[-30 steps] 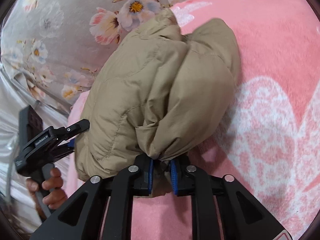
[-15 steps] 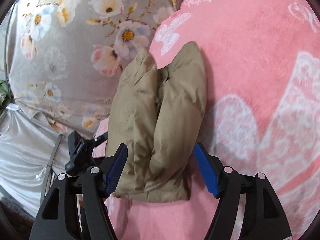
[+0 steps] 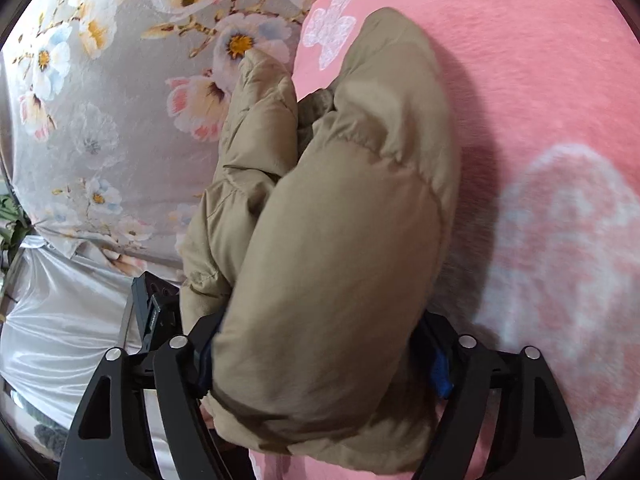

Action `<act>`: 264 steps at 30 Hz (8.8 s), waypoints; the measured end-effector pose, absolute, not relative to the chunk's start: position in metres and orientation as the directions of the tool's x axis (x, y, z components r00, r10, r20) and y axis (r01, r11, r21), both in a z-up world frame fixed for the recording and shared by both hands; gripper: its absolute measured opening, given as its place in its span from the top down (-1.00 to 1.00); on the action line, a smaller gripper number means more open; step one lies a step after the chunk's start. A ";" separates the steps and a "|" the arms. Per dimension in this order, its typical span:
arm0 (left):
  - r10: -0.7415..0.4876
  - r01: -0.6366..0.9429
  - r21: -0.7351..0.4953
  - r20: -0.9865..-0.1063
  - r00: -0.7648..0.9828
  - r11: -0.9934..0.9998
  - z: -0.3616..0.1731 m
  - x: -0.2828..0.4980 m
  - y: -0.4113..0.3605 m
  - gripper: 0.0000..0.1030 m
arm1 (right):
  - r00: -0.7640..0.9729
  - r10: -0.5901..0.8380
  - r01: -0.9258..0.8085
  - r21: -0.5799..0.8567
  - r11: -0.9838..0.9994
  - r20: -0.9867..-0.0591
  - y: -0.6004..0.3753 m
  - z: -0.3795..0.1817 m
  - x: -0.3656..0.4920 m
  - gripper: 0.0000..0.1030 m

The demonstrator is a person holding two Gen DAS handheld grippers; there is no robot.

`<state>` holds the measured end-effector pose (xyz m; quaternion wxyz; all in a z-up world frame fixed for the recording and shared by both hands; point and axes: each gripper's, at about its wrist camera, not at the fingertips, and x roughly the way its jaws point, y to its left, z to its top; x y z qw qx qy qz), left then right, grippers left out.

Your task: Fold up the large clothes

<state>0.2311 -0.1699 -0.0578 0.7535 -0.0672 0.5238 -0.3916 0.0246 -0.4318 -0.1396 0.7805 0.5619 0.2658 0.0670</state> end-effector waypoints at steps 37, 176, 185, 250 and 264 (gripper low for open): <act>-0.523 0.513 -0.179 -0.523 0.673 0.839 -0.010 0.363 -0.018 0.29 | 0.818 0.425 -0.173 0.538 0.825 -0.387 -0.236 -0.027 0.271 0.49; -0.017 0.124 0.108 -0.684 0.730 0.986 -0.091 0.185 -0.010 -0.90 | 0.731 -0.197 0.273 0.016 0.962 -0.653 -0.147 -0.086 0.125 -0.36; -0.018 0.093 0.082 -0.644 0.765 0.992 -0.087 0.174 -0.003 -0.90 | 0.742 -0.213 0.264 -0.014 0.964 -0.635 -0.138 -0.088 0.122 -0.38; 0.026 0.065 0.131 -0.600 0.800 0.989 -0.083 0.164 -0.006 -0.90 | 0.752 -0.221 0.270 -0.016 0.963 -0.622 -0.138 -0.086 0.120 -0.38; 0.027 0.064 0.131 -0.599 0.800 0.989 -0.083 0.164 -0.006 -0.90 | 0.752 -0.221 0.270 -0.016 0.963 -0.621 -0.137 -0.087 0.120 -0.38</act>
